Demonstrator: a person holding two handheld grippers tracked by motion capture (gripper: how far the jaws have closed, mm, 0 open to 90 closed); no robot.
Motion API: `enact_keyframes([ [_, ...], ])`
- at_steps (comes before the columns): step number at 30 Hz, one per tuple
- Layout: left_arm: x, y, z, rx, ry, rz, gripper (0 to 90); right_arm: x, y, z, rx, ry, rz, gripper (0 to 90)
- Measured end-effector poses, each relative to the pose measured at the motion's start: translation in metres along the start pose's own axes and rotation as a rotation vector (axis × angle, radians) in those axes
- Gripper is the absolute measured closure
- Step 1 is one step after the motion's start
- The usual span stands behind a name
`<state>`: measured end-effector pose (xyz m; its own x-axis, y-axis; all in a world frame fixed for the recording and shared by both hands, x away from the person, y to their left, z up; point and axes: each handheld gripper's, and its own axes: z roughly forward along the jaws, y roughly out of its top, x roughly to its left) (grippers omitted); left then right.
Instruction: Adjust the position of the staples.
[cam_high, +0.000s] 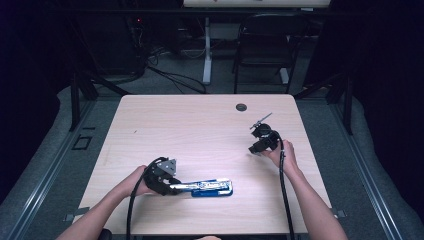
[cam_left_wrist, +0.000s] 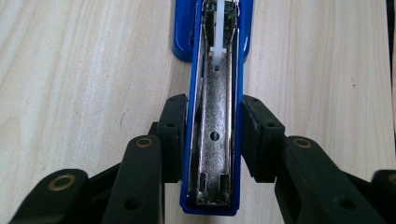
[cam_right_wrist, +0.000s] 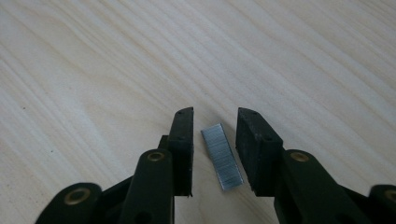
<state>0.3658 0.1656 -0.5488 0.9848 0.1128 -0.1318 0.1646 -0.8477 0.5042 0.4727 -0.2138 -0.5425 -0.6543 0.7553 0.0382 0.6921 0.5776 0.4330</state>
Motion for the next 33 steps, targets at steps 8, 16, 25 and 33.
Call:
enact_keyframes([
  [8, 0.0, 0.0, 0.0001, 0.0, 0.0, 0.001, 64.1, -0.0019, -0.0018, 0.0031, 0.005, 0.0, 0.018, 71.2],
  [16, 0.0002, -0.0001, 0.0, 0.0, -0.001, 0.0, 64.1, -0.0006, -0.0027, 0.0067, 0.006, -0.004, 0.021, 75.7],
  [25, 0.0002, 0.0, 0.0, 0.0, 0.0, 0.0, 64.1, 0.0, -0.0026, 0.0077, 0.017, 0.002, 0.022, 77.5],
  [33, 0.0002, 0.0, 0.0001, -0.001, -0.001, 0.0, 64.1, 0.0001, -0.0025, 0.0074, 0.025, -0.01, 0.019, 78.3],
])
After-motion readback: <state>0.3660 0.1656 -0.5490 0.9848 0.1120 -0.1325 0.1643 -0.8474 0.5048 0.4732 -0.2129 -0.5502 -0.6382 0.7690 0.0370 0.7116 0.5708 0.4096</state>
